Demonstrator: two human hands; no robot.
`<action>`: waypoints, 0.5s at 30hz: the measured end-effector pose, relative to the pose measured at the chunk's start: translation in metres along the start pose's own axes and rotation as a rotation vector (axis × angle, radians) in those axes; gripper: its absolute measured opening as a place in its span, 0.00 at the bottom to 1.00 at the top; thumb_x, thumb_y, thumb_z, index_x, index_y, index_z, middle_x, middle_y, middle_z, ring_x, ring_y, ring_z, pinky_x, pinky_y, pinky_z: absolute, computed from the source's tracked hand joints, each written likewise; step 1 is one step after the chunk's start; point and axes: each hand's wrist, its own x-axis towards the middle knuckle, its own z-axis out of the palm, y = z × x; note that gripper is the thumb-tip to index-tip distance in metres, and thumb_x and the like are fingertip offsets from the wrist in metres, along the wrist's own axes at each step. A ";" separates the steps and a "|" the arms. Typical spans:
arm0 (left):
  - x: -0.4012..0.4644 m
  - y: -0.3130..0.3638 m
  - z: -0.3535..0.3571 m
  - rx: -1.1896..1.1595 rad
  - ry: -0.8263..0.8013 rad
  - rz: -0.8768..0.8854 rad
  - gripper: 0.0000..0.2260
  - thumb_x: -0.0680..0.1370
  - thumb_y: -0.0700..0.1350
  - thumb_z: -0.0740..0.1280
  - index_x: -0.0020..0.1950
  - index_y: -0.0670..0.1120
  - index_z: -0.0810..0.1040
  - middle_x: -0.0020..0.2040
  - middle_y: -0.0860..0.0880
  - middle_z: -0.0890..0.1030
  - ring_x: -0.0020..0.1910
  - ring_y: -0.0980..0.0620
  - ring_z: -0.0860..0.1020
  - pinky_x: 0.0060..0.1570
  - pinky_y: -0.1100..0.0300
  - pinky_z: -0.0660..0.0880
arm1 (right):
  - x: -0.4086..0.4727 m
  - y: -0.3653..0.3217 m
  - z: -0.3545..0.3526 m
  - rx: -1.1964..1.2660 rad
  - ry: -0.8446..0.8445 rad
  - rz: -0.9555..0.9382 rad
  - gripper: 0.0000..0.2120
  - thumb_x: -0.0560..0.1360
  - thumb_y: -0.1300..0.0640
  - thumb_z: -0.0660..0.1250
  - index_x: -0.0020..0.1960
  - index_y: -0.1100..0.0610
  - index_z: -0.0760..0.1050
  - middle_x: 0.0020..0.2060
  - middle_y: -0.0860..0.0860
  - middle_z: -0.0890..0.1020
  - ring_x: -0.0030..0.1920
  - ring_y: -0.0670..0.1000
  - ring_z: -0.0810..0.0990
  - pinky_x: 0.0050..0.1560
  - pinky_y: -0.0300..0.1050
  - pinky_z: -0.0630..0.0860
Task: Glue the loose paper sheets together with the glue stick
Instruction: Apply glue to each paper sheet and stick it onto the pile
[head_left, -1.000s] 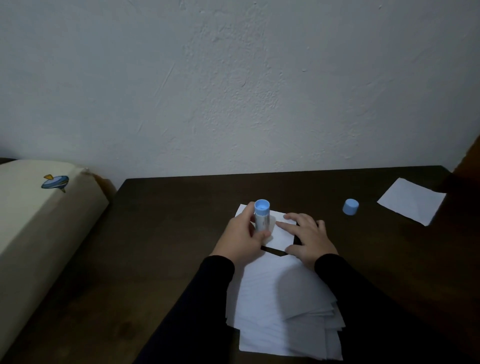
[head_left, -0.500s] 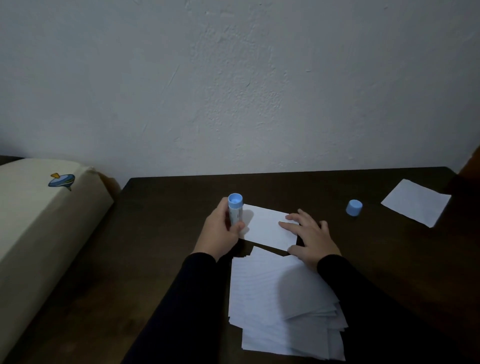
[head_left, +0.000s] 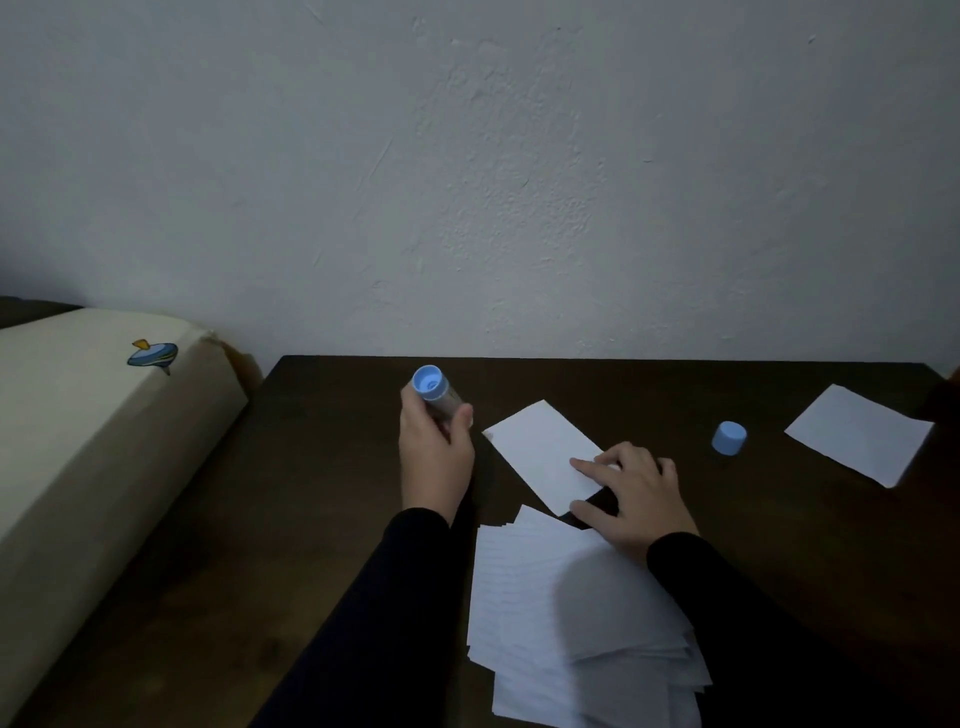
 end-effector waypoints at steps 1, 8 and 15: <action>0.000 0.001 0.001 -0.001 -0.004 0.006 0.20 0.78 0.42 0.68 0.67 0.50 0.66 0.59 0.53 0.73 0.56 0.58 0.73 0.49 0.68 0.69 | 0.000 0.000 0.001 0.018 0.031 -0.005 0.24 0.76 0.37 0.59 0.69 0.42 0.70 0.55 0.45 0.67 0.59 0.44 0.63 0.65 0.49 0.56; -0.019 0.005 0.021 -0.015 -0.205 -0.007 0.18 0.78 0.43 0.68 0.64 0.53 0.66 0.55 0.56 0.74 0.54 0.59 0.75 0.52 0.64 0.71 | 0.000 0.002 0.005 0.014 0.106 0.082 0.22 0.78 0.53 0.57 0.71 0.44 0.67 0.61 0.46 0.67 0.65 0.46 0.62 0.65 0.46 0.57; -0.043 0.010 0.041 0.024 -0.469 0.008 0.18 0.78 0.45 0.67 0.64 0.57 0.65 0.54 0.59 0.75 0.53 0.60 0.75 0.45 0.69 0.72 | 0.004 0.000 0.003 0.029 -0.010 0.105 0.22 0.79 0.44 0.58 0.73 0.44 0.65 0.69 0.45 0.65 0.72 0.46 0.57 0.70 0.50 0.51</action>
